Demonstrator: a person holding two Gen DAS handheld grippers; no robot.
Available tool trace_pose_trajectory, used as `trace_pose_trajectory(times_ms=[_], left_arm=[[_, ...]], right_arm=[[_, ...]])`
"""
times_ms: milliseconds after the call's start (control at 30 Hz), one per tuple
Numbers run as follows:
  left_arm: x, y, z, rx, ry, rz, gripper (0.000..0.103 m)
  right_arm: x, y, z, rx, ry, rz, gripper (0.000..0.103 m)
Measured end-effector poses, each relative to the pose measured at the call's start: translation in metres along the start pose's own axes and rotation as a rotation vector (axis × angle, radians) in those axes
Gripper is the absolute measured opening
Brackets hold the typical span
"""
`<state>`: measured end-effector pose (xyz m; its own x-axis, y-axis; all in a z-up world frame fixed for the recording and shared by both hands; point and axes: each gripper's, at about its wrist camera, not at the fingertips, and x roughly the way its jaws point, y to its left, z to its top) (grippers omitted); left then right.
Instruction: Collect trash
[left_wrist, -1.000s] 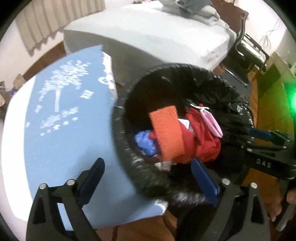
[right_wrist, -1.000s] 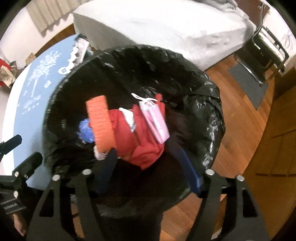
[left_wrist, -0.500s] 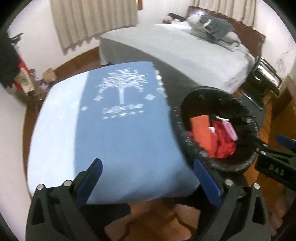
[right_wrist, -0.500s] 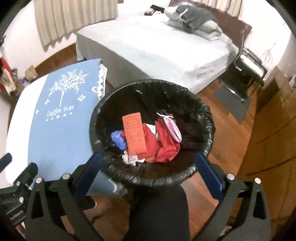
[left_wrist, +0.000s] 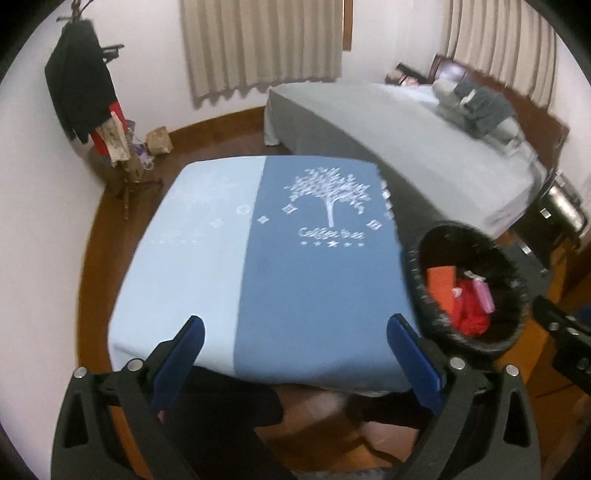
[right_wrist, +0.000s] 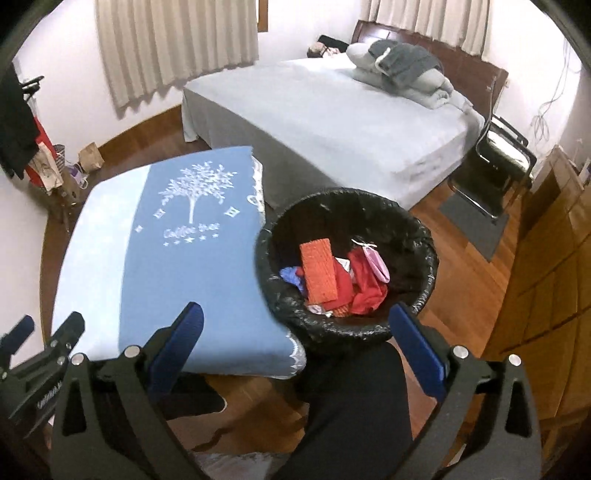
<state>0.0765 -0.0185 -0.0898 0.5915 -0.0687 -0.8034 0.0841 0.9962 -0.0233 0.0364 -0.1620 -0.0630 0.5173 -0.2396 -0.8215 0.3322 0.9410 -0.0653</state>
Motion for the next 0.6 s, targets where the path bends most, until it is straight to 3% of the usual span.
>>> trace_pose_trajectory(times_ms=[100, 233, 467, 600], left_arm=[[-0.011, 0.008, -0.004, -0.032, 0.001, -0.020, 0.097], [-0.020, 0.015, -0.007, -0.045, -0.008, 0.032, 0.097], [-0.038, 0.026, -0.006, -0.072, -0.051, 0.061, 0.097], [-0.042, 0.033, -0.004, -0.088, -0.056, 0.054, 0.097]], right_arm=[[-0.012, 0.007, -0.002, 0.002, -0.014, 0.012, 0.098], [-0.030, 0.017, -0.004, -0.004, -0.054, 0.028, 0.098], [-0.049, 0.032, -0.007, -0.014, -0.123, 0.030, 0.098], [-0.046, 0.039, -0.006, -0.022, -0.121, 0.050, 0.098]])
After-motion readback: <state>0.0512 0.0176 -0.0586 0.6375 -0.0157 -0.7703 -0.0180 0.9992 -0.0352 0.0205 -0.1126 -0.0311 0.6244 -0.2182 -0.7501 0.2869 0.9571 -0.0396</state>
